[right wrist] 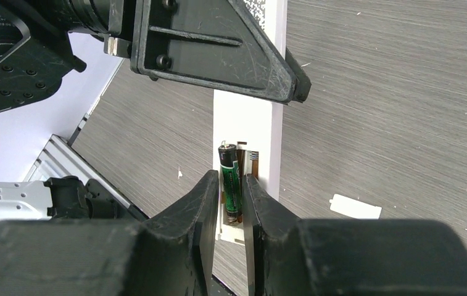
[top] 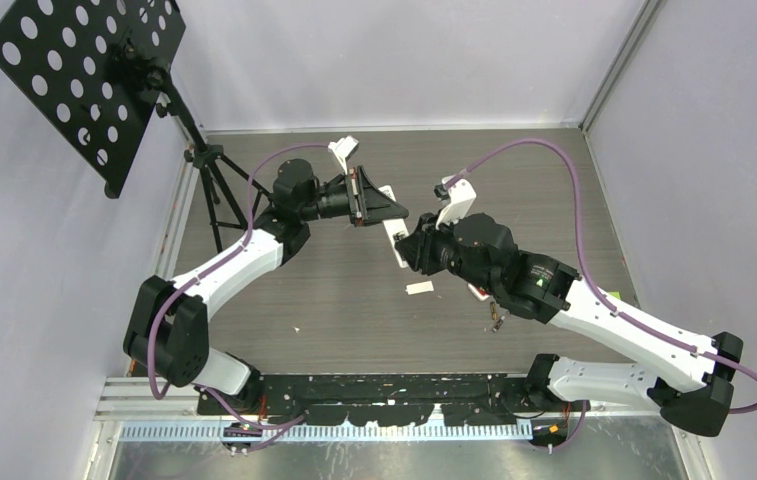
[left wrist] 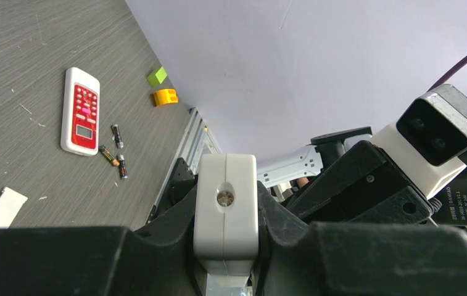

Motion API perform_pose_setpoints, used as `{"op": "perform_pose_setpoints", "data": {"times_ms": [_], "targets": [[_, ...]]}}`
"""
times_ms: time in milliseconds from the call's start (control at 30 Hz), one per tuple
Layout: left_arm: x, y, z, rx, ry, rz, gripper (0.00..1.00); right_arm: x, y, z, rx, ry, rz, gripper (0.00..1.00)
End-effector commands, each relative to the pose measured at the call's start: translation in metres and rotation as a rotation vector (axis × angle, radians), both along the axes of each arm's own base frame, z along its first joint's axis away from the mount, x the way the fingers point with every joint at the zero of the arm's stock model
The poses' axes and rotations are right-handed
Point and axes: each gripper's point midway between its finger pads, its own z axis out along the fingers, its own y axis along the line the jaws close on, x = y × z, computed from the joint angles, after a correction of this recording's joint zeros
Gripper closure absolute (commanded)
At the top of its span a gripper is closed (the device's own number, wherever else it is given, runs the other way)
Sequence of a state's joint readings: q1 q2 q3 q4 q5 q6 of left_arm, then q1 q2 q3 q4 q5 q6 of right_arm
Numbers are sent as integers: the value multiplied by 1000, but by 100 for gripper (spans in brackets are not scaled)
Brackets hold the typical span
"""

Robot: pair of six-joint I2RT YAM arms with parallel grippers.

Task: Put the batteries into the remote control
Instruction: Load the battery into the remote control, then adjust the battery in the remote control.

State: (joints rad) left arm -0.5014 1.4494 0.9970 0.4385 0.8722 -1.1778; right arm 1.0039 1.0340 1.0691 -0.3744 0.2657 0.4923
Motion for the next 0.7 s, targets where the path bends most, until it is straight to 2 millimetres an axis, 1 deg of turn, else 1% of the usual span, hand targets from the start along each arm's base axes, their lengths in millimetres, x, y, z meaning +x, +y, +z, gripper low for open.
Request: {"op": "perform_pose_setpoints", "data": {"times_ms": [0, 167, 267, 433, 533, 600, 667], "targets": [[-5, 4, 29, -58, -90, -8, 100, 8, -2, 29, 85, -43, -51, 74], [-6, 5, 34, -66, -98, -2, 100, 8, -3, 32, 101, -49, -59, 73], [-7, 7, 38, -72, -118, 0, 100, 6, -3, 37, 126, -54, -54, 66], [-9, 10, 38, -70, -180, 12, 100, 2, -6, 53, 194, -74, -50, 54], [-6, 13, 36, -67, -188, 31, 100, -2, -11, 62, 251, -66, -60, 49], [-4, 13, 37, -68, -186, 43, 100, -7, -16, 68, 308, -44, -73, 48], [-1, 13, 38, -72, -179, 53, 100, -10, -25, 72, 381, -8, -114, 46]]}}
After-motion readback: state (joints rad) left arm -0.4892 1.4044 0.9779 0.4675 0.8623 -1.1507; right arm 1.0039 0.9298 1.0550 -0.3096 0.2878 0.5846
